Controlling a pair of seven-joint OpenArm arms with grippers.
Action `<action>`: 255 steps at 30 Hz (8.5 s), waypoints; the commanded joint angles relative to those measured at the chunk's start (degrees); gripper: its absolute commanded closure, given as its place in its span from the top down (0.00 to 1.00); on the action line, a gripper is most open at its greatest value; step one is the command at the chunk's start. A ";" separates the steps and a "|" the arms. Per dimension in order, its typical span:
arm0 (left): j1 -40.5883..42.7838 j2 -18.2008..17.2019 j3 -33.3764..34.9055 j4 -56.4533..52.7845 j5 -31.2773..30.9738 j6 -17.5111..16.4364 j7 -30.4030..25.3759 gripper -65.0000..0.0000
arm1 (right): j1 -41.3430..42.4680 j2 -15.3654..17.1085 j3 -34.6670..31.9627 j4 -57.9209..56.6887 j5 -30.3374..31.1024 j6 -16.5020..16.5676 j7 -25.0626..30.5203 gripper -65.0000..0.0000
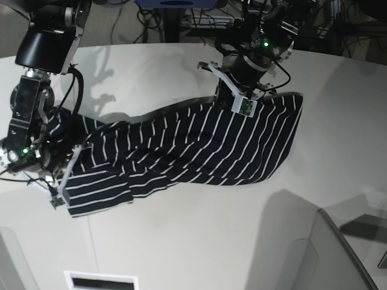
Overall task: Layout the t-shirt on the table in an organized manner, then fold the t-shirt properly
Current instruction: 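Pull the shirt edge away from the right gripper with the left gripper, then regrasp the shirt with the right gripper near the hem, then lift the shirt with both grippers holding opposite ends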
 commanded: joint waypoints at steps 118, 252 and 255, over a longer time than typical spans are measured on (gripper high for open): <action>4.13 -2.91 -49.26 16.13 -0.02 -8.97 21.15 0.00 | 4.26 2.92 -6.25 -1.82 0.67 -0.20 3.28 0.74; -1.40 3.16 -44.95 15.08 18.35 -8.97 27.56 0.00 | -19.74 -0.69 -8.36 4.95 21.95 -2.66 1.87 0.67; -1.40 3.16 -44.95 15.08 18.35 -8.97 27.56 0.00 | -20.09 -0.86 -10.74 1.00 21.95 -2.66 3.81 0.68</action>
